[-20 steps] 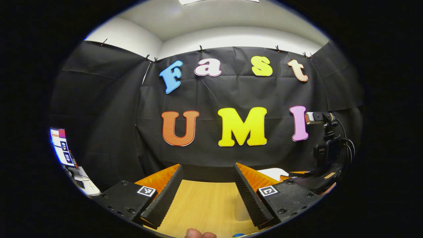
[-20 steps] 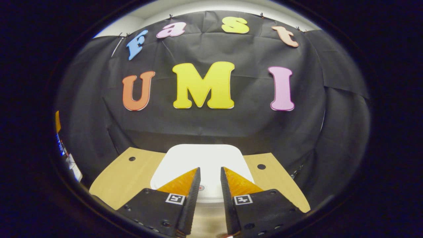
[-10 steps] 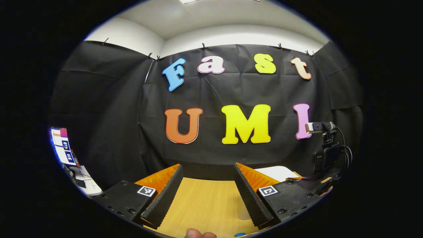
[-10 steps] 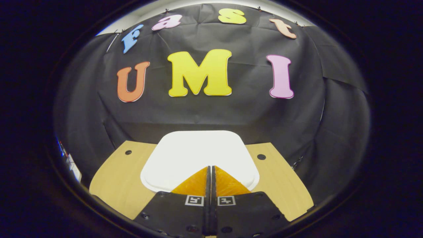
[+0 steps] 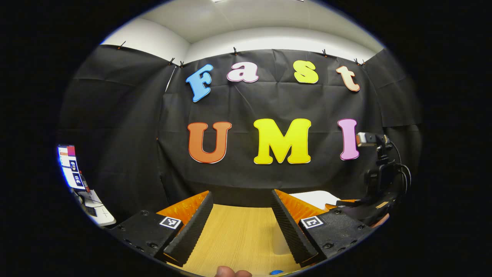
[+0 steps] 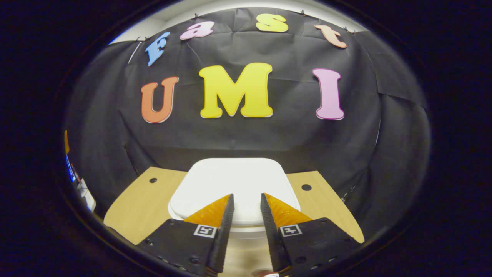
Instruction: Press the lid of the desktop garbage bin to open it, pick up the crumpled paper on the desktop and throw it into the bin, then pick up the pop can on the desktop and drop it into the bin, and finally close the garbage bin lid.
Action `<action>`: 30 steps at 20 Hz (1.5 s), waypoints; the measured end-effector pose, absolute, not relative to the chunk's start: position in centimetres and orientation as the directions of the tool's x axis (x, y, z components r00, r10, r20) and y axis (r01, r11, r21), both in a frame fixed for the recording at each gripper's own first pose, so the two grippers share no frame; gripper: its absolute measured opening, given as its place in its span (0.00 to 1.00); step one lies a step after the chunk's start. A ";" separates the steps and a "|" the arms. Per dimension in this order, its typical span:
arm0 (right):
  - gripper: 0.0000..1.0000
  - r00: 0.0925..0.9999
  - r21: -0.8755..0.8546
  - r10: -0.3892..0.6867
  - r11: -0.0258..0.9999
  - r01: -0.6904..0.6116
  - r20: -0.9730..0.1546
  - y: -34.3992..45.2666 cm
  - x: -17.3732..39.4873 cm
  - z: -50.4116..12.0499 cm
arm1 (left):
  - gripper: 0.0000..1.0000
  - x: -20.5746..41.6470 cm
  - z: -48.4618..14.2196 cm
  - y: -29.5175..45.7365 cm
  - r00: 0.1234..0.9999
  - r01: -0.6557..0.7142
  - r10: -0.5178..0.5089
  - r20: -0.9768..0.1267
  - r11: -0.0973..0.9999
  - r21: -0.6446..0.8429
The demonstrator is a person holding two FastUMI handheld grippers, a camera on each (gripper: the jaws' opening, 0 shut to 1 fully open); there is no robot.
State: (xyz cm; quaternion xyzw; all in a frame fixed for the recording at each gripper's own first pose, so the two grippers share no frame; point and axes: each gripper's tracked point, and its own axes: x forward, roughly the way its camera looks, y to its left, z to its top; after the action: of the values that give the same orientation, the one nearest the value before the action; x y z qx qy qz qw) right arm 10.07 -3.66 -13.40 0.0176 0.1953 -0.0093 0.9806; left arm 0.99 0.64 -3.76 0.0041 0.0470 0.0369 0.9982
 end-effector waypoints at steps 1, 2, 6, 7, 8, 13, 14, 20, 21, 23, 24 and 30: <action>0.55 0.936 0.018 -0.022 0.999 0.030 -0.352 -4.1 9.9 -12.1 | 0.96 0.9 -3.9 0.4 0.993 -0.067 0.067 -0.100 0.998 0.006; 0.66 0.948 0.011 -0.020 1.000 0.025 -0.319 -4.0 10.1 -11.2 | 0.97 0.8 -4.1 0.2 0.993 -0.060 0.060 -0.103 0.998 0.004; 0.96 0.976 -0.009 -0.011 1.000 0.009 -0.218 -4.0 9.0 -7.8 | 0.97 0.8 -4.7 -1.0 0.993 -0.027 0.027 -0.113 1.000 -0.001; 0.95 0.979 -0.013 -0.006 1.000 0.004 -0.203 -3.9 8.6 -7.4 | 0.97 0.8 -5.1 -1.2 0.993 -0.020 0.019 -0.116 1.000 -0.006; 0.95 0.981 -0.013 -0.001 1.000 -0.001 -0.193 -3.9 8.2 -7.3 | 0.97 0.6 -5.4 -1.4 0.992 -0.010 0.009 -0.123 1.000 -0.012; 0.95 0.987 -0.001 -0.005 1.000 0.005 -0.163 -4.8 6.2 -6.5 | 0.97 0.2 -6.9 -2.7 0.987 0.022 -0.023 -0.156 1.000 -0.006; 0.95 0.986 -0.006 -0.010 1.000 0.009 -0.167 -5.0 5.8 -6.7 | 0.97 -0.1 -7.1 -2.9 0.986 0.028 -0.028 -0.164 1.000 -0.005; 0.95 0.979 -0.005 -0.044 0.999 0.044 -0.198 -7.3 3.7 -8.1 | 0.97 -1.1 -10.9 -4.0 0.959 0.052 -0.057 -0.276 0.998 -0.026; 0.95 0.977 -0.007 -0.048 0.999 0.048 -0.207 -7.7 3.3 -8.6 | 0.97 -1.5 -11.7 -4.2 0.954 0.053 -0.059 -0.295 0.998 -0.030; 0.95 0.972 -0.016 -0.059 0.998 0.057 -0.228 -8.7 2.2 -9.8 | 0.97 -2.2 -13.3 -4.6 0.937 0.059 -0.068 -0.341 0.998 -0.039; 0.95 0.968 -0.020 -0.066 0.998 0.063 -0.242 -9.2 1.7 -10.6 | 0.97 -2.5 -14.4 -4.8 0.924 0.061 -0.073 -0.375 0.997 -0.044; 0.95 0.938 -0.038 -0.093 0.996 0.085 -0.334 -11.5 -1.5 -14.7 | 0.98 -5.3 -21.8 -7.0 0.804 0.082 -0.122 -0.582 0.992 -0.096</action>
State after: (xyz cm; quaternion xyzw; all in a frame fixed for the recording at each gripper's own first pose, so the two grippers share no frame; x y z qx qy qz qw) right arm -1.49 -11.54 -14.70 -0.0115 0.1704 -0.0451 0.9843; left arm -5.29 -7.01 -21.75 -0.0329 0.3084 -0.0537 0.9492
